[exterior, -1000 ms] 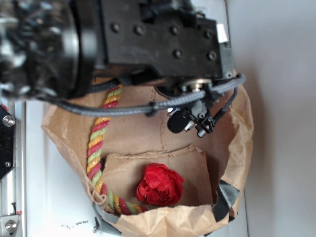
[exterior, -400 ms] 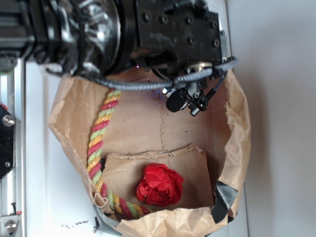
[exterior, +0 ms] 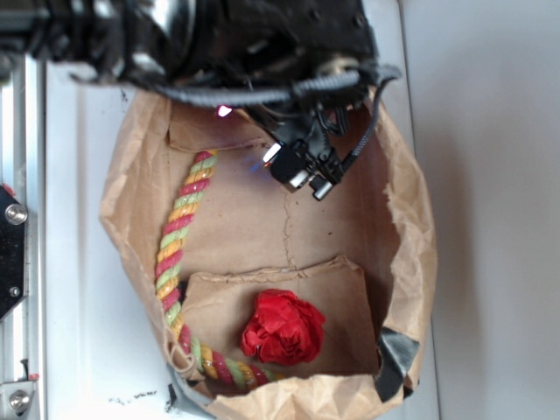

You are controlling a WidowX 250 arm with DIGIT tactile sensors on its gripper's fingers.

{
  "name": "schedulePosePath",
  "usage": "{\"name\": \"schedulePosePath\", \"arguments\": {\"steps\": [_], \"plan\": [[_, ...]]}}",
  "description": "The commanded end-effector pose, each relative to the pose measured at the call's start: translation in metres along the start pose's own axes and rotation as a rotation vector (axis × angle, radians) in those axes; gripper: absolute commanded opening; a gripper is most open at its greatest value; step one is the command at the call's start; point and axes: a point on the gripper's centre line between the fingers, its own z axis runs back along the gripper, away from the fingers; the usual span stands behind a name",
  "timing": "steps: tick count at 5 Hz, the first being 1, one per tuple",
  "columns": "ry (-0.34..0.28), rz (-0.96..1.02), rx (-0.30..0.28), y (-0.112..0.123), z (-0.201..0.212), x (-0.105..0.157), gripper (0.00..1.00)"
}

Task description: Grab the green sponge.

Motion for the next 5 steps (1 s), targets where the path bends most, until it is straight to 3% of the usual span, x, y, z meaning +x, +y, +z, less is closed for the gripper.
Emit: {"name": "schedulePosePath", "arguments": {"steps": [1,3,5], "plan": [[-0.046,0.025,-0.047,0.024,0.011,0.022,1.0],[-0.111,-0.042,-0.048,0.015,-0.008,0.022,1.0],[-0.125,-0.014,0.004,0.015,-0.019,0.038,1.0]]}}
